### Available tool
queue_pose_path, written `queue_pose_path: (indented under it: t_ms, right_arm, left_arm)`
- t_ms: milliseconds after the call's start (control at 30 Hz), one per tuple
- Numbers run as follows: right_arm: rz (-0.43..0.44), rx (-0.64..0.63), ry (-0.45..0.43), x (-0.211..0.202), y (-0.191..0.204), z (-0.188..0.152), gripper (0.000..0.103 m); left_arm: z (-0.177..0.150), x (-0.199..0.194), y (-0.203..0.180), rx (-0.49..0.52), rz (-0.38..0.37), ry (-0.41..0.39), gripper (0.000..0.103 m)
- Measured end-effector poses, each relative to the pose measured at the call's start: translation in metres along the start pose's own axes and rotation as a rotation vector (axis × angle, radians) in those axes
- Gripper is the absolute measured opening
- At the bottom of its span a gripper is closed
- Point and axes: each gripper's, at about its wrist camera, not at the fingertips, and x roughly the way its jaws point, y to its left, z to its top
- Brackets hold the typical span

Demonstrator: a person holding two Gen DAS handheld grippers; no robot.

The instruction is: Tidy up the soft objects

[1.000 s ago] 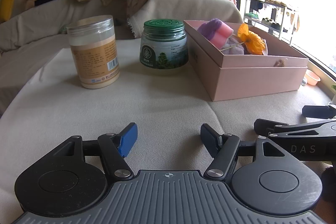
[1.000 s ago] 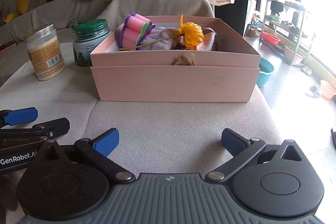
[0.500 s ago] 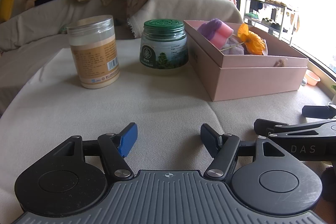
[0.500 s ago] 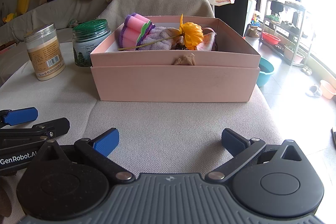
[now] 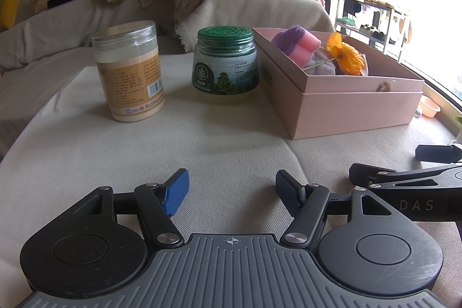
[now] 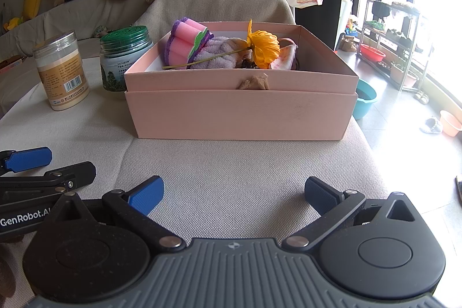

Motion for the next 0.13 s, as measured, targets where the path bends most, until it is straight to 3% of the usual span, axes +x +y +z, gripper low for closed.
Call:
queue_pose_path:
  t_ms: [133]
  right_arm:
    - [0.0,0.0,0.0,0.0,0.0,0.0,0.103]
  left_arm:
    - [0.0,0.0,0.0001,0.0,0.0,0.0,0.072]
